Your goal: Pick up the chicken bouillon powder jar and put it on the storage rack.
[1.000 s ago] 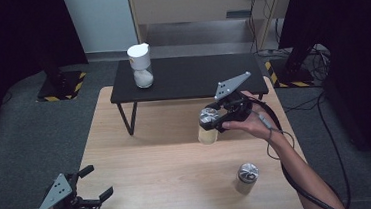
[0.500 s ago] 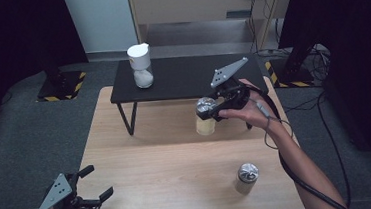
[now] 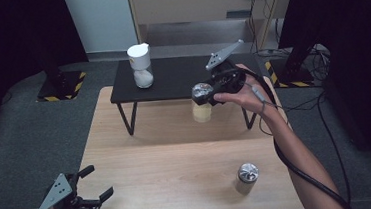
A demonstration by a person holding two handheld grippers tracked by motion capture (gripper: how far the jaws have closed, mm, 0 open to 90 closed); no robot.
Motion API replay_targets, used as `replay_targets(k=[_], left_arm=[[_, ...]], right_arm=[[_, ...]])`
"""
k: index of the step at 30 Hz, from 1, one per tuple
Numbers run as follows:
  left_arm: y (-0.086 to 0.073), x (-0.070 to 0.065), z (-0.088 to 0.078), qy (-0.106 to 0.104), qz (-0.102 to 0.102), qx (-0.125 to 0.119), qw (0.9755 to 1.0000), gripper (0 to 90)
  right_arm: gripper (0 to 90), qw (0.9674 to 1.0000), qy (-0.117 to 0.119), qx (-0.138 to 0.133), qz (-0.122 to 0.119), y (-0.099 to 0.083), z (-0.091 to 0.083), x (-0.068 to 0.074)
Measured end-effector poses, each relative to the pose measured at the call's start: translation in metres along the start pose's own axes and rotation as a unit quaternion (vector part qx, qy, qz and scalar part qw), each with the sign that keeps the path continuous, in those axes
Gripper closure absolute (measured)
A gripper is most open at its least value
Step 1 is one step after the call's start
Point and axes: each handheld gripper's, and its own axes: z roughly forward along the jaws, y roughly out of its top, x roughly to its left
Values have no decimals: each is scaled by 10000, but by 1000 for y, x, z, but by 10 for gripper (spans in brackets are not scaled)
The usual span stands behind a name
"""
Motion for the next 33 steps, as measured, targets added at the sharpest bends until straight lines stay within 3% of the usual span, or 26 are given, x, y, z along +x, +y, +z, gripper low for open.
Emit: replay_targets(k=[19, 33], left_arm=[[0, 2, 0, -24, -25, 1, 10000, 0], [-1, 2, -1, -36, -49, -16, 10000, 0]], right_arm=[[354, 9982, -436, -78, 399, 32, -6, -18], [354, 9929, -873, -165, 790, 48, 7, -25]])
